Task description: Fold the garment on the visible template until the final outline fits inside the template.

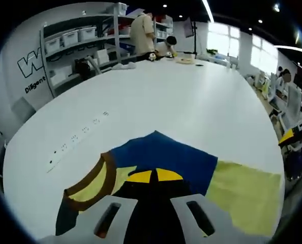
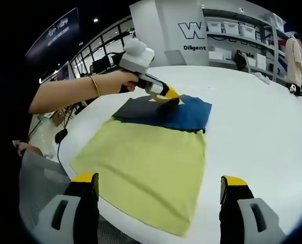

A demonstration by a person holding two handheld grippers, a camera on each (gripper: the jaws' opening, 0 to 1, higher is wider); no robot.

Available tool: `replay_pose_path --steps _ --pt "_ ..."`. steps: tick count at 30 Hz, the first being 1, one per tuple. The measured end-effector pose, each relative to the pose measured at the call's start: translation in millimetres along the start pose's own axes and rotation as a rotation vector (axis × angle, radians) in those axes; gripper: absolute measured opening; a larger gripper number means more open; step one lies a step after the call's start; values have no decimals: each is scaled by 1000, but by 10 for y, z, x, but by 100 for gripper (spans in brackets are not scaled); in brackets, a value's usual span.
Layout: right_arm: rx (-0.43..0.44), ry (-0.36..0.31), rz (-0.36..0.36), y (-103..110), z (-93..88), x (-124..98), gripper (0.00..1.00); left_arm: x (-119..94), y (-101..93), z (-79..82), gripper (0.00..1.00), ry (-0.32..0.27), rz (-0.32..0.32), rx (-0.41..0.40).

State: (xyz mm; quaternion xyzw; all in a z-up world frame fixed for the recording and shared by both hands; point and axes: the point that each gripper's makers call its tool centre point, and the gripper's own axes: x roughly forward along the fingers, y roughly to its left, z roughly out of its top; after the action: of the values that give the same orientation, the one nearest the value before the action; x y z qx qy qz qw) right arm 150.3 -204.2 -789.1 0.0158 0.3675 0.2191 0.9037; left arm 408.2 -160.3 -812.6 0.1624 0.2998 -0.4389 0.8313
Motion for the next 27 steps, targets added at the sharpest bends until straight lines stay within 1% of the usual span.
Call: replay_pose_path --steps 3,5,11,14,15,17,25,27 --pt "3 4 3 -9 -11 14 99 46 24 -5 0 -9 -11 -80" --pt "3 7 2 -17 -19 24 99 74 65 -12 0 -14 -5 -109" --pt "4 7 4 -21 -2 40 99 114 88 -5 0 -27 -9 -147" --pt "4 7 4 -24 3 46 99 118 72 49 0 -53 -28 -167" --pt "5 7 4 -33 4 49 99 120 70 86 0 -70 -34 -190" --pt "7 8 2 -41 3 53 99 138 73 114 0 -83 -41 -227" --pt "9 2 -1 -52 22 54 99 265 84 17 0 -64 -37 -250" --pt "12 3 -4 -62 19 54 99 277 117 -12 0 -56 -17 -249"
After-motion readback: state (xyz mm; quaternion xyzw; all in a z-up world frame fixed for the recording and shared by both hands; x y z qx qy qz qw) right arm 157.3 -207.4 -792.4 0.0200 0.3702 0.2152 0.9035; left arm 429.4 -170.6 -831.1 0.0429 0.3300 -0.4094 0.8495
